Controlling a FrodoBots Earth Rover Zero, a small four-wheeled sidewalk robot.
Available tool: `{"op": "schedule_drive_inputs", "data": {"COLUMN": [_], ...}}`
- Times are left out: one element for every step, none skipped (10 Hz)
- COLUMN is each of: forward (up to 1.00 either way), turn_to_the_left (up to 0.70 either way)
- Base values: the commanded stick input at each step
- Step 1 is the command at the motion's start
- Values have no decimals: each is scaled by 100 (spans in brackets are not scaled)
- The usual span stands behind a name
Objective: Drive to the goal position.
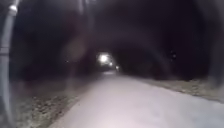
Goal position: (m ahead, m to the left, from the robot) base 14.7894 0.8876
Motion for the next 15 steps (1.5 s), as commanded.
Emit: {"op": "schedule_drive_inputs", "data": {"forward": [100, 100, 100, 100, 100, 100, 100, 100, 100, 100, 100, 100, 100, 100, 100], "turn_to_the_left": [20, 1, 0, 0, 0, 0, 0, 0, 0, 0, 0, 0, 0, 0, 0]}}
